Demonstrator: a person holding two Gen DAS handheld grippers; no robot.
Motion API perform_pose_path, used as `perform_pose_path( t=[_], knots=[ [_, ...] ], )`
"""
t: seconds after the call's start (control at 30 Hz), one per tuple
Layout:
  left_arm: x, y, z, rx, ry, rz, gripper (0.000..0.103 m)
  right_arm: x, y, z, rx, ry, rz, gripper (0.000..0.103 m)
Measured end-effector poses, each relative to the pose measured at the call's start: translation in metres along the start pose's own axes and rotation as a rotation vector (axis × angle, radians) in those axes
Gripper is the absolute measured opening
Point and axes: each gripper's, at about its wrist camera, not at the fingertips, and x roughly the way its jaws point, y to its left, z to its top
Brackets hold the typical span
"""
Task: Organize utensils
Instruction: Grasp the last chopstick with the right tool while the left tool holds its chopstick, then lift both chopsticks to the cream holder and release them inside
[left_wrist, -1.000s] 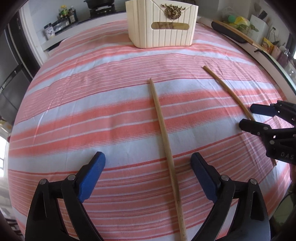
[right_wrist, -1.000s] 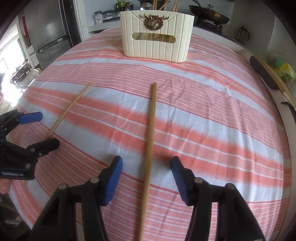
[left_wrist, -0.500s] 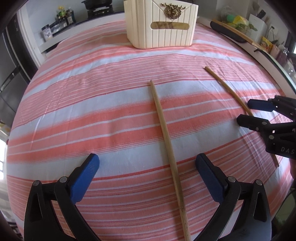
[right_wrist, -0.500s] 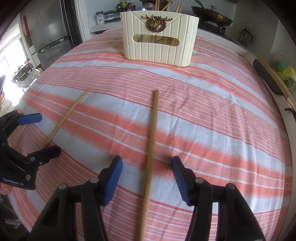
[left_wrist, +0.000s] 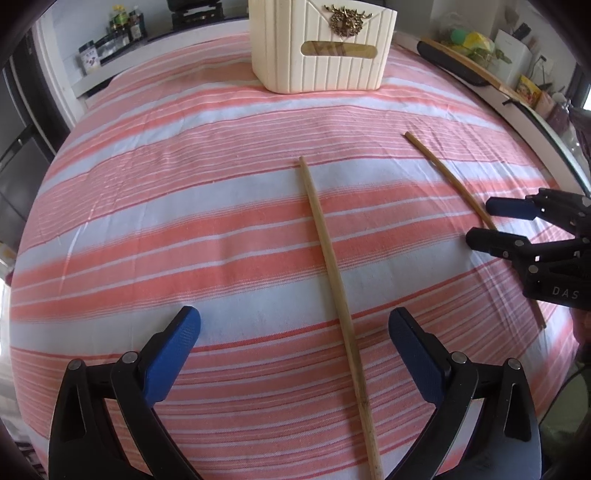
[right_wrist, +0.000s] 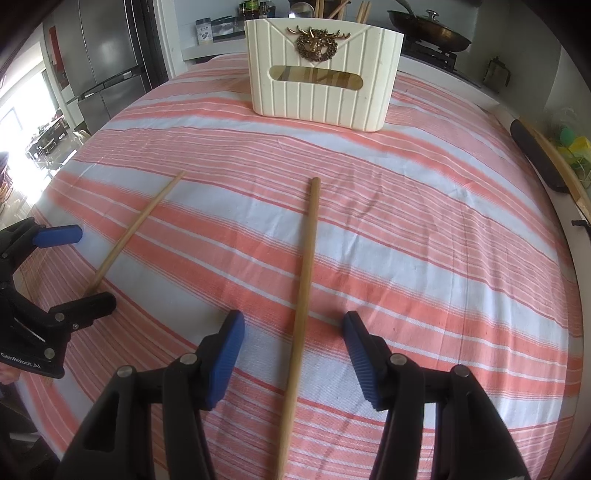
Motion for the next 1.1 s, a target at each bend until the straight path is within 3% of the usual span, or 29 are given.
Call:
perform_pose_path(
  t=[0.1,0.23,0.33,0.43,0.47,0.5,0.53,0.57,0.6,0.77,1.1],
  knots=[
    [-0.01,0.011,0.01,-0.021,-0.02,0.006,0.101,0.001,-0.006,0.008,0.006,0.062,0.034,0.057],
    [-0.004,0.004,0.02,0.047,0.006,0.001,0.1,0.004,-0.016,0.017,0.074,0.09,0.091,0.056],
    [0.016,-0.006,0.033,0.107,0.063,0.042,0.09,0.014,-0.013,0.037,0.055,0.097,0.086,0.055],
    [0.023,-0.008,0.049,0.106,0.076,0.03,0.082,0.029,-0.01,0.063,0.036,0.111,0.074,0.051],
    [0.023,-0.01,0.055,0.108,0.078,0.023,0.066,0.034,-0.009,0.071,0.029,0.116,0.064,0.047],
    [0.023,-0.012,0.06,0.11,0.074,0.027,0.044,0.038,-0.009,0.079,0.027,0.117,0.05,0.038],
    [0.024,-0.013,0.064,0.106,0.071,0.016,0.033,0.041,-0.008,0.085,0.024,0.113,0.033,0.024],
    [0.025,-0.014,0.067,0.096,0.068,-0.001,0.013,0.043,-0.008,0.09,0.021,0.106,0.016,0.015],
    [0.025,-0.014,0.069,0.084,0.063,-0.009,0.007,0.045,-0.009,0.093,0.028,0.099,0.011,0.008],
    [-0.01,-0.009,0.067,0.035,-0.043,-0.028,0.005,0.017,-0.018,0.082,0.134,0.008,0.092,0.007],
    [-0.145,-0.003,0.051,-0.031,-0.367,-0.096,0.005,-0.135,-0.019,0.049,0.14,-0.352,0.123,0.007]
  ],
)
